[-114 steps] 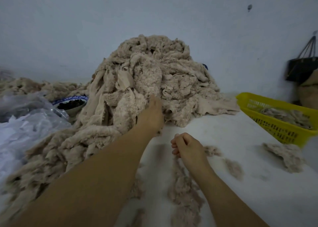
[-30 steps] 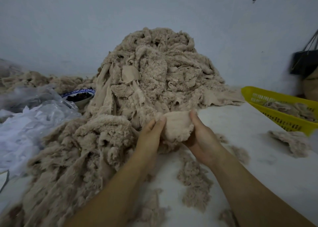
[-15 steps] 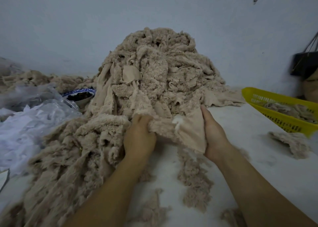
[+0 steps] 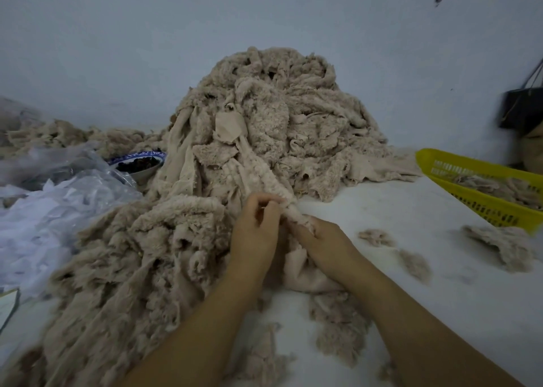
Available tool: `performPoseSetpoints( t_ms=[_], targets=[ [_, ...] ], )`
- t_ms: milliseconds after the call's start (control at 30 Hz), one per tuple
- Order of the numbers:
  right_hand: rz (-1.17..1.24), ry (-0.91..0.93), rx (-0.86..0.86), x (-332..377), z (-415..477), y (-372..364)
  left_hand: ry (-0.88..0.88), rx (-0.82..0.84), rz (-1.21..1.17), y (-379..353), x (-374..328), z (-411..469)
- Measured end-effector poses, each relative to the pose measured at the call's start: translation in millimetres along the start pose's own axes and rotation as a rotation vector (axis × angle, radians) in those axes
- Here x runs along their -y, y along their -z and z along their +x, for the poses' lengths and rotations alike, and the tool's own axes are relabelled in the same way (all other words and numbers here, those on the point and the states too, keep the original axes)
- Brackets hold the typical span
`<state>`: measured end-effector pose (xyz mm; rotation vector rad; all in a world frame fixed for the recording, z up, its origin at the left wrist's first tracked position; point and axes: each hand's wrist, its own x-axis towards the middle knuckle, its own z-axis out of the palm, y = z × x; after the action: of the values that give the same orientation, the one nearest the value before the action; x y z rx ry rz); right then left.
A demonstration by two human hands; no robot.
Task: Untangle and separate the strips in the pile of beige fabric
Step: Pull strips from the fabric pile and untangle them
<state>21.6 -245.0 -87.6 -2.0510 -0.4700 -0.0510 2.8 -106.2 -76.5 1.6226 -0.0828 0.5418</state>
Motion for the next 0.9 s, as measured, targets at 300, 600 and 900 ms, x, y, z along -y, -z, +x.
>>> performPoseSetpoints(
  t_ms=[300, 600, 900],
  targets=[
    [-0.288, 0.146, 0.301, 1.9, -2.8, -10.8, 0.632, 0.041, -0.911, 25.2, -8.1, 21.8],
    [-0.515, -0.139, -0.327, -5.2, 6.6, 17.4, 0.509, 0.058, -1.192, 32.0, -5.4, 30.1],
    [-0.007, 0.114, 0.073, 5.8, -5.5, 6.5, 0.54, 0.26, -0.991, 28.0, 2.4, 25.2]
  ],
)
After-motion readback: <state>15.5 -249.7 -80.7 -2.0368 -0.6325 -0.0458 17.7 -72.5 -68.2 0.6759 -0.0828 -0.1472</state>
